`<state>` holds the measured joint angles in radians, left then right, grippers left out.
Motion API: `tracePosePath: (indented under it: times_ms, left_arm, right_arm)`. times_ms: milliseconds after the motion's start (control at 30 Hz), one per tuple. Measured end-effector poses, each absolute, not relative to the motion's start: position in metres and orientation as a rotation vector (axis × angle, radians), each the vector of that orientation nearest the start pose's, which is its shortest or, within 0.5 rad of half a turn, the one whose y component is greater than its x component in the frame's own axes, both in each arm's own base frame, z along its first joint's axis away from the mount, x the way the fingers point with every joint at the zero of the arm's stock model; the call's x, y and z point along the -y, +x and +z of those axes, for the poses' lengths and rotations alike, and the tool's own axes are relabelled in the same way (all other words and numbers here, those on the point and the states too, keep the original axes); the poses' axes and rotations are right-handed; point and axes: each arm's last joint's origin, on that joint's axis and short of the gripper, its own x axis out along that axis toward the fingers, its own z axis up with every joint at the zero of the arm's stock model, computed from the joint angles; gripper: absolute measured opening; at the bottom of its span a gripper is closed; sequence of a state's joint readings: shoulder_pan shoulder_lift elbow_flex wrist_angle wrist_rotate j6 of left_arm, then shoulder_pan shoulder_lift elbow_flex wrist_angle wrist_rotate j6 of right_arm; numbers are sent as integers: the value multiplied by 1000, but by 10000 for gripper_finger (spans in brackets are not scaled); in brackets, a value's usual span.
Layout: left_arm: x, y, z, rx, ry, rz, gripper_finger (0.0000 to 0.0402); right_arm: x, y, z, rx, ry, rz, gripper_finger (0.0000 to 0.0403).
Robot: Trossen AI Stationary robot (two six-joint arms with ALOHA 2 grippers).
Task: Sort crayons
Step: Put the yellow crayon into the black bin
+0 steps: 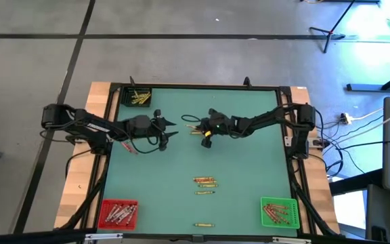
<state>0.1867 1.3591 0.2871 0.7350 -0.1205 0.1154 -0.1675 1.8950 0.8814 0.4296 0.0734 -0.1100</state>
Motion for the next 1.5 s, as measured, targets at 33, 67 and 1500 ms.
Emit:
tracePosePath:
  times_ms: [33,67,1500]
  left_arm:
    - [-45,221,141,-364,103,278,167]
    - [-45,222,140,-374,110,274,167]
    - [-26,233,136,-287,143,55,7]
  right_arm:
    - [58,361,125,-582,-83,-190,4]
    - [53,363,127,-563,-89,-177,5]
    - [19,375,145,-367,-144,-11,15]
